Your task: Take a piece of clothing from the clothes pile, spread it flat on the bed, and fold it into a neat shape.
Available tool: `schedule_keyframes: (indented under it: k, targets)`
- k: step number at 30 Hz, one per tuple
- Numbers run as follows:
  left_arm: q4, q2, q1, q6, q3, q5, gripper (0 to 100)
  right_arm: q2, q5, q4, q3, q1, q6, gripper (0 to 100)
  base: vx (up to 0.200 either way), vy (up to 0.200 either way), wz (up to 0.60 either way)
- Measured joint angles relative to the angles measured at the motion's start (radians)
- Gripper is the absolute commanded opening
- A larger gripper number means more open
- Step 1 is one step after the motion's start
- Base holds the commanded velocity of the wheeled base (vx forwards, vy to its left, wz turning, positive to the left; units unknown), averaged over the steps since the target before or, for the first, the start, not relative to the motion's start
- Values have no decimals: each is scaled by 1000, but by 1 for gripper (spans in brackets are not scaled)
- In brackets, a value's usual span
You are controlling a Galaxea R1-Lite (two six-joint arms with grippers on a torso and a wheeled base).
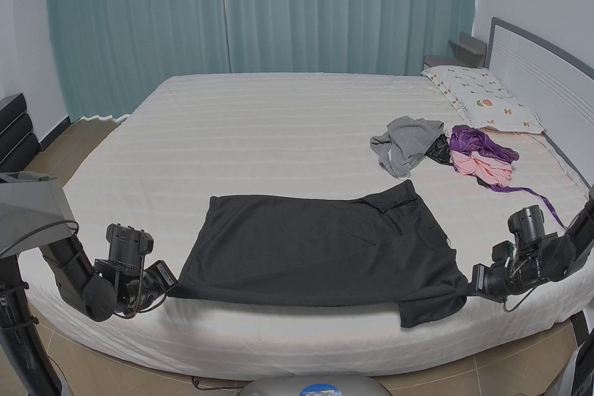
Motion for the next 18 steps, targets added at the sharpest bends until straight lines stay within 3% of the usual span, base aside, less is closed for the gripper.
schedule_keyframes:
  k: [10, 11, 18]
  targets:
    - [129, -59, -59, 69, 61, 4, 0, -117, 11, 169, 78, -79, -167, 0, 0, 0, 0]
    - [141, -61, -65, 70, 63, 4, 0, -117, 11, 173, 80, -83, -176, 100, 0, 0, 0]
    - [220, -66, -112, 66, 67, 0, 0, -66, 11, 169, 74, -88, -206, 100, 0, 0, 0]
